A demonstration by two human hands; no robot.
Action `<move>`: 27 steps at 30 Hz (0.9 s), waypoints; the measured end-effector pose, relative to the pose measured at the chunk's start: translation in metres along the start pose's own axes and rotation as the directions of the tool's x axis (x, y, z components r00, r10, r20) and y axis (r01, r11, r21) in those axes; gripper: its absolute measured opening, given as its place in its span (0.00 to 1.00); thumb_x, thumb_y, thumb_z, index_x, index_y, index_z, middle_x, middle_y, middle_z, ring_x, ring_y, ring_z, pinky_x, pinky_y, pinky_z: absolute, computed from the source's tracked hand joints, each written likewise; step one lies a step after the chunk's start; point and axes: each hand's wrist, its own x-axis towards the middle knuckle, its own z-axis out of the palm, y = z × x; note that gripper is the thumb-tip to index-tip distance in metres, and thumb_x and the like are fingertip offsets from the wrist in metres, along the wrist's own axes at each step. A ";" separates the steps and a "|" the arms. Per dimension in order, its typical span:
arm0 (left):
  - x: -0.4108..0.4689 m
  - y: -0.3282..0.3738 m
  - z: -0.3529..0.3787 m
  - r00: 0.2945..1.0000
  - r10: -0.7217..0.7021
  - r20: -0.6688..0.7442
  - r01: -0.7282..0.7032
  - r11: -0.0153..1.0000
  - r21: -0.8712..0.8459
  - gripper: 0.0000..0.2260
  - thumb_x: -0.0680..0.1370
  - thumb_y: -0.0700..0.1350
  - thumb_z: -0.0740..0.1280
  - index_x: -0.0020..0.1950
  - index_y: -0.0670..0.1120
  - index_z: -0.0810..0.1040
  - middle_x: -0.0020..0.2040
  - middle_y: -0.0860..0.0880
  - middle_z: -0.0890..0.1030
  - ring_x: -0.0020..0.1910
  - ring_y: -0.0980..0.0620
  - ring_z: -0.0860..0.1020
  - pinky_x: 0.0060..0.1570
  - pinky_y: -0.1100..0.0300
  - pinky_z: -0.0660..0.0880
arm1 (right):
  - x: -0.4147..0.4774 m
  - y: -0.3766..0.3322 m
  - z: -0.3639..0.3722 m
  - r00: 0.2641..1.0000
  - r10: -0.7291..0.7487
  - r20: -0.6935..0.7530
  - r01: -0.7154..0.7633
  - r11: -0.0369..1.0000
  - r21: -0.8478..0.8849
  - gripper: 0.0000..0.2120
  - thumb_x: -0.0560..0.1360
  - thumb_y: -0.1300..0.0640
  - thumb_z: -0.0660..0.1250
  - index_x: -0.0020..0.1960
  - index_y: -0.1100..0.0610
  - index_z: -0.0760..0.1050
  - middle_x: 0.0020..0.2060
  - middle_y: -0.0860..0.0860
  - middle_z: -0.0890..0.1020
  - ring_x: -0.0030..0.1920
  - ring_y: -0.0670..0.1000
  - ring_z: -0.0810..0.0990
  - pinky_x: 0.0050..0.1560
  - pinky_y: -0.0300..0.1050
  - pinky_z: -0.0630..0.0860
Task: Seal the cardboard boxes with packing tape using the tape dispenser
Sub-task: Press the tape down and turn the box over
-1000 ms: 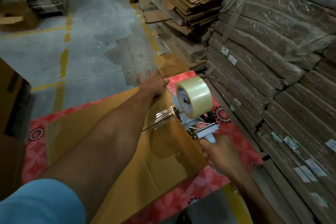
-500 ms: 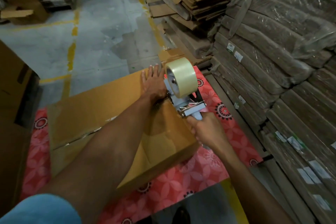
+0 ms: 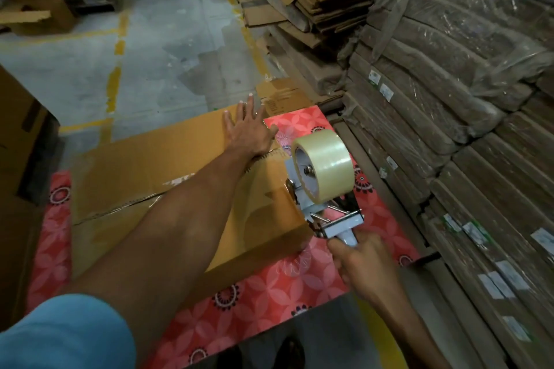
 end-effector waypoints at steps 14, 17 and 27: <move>-0.057 0.024 0.005 0.959 0.256 0.119 -0.262 0.965 0.034 0.32 0.81 0.57 0.63 0.82 0.51 0.56 0.83 0.47 0.52 0.82 0.46 0.43 0.77 0.36 0.41 | 0.012 -0.027 0.002 0.997 -0.016 -0.074 0.022 0.997 0.077 0.16 0.72 0.59 0.68 0.25 0.55 0.76 0.19 0.51 0.76 0.19 0.49 0.71 0.30 0.52 0.76; -0.056 0.029 0.000 0.961 0.247 0.126 -0.254 0.966 0.041 0.28 0.81 0.61 0.54 0.80 0.53 0.62 0.83 0.48 0.54 0.82 0.45 0.44 0.77 0.35 0.41 | 0.004 -0.011 -0.009 0.999 -0.003 -0.047 0.005 0.998 0.059 0.16 0.71 0.59 0.69 0.25 0.55 0.75 0.21 0.51 0.76 0.21 0.50 0.71 0.29 0.45 0.68; -0.049 0.028 0.010 0.968 0.226 0.107 -0.227 0.974 0.001 0.28 0.77 0.72 0.51 0.67 0.60 0.75 0.80 0.50 0.63 0.82 0.46 0.48 0.76 0.33 0.41 | -0.042 0.067 -0.023 0.998 0.036 -0.044 -0.034 0.998 0.057 0.10 0.62 0.50 0.67 0.27 0.53 0.72 0.21 0.51 0.72 0.23 0.51 0.69 0.31 0.45 0.66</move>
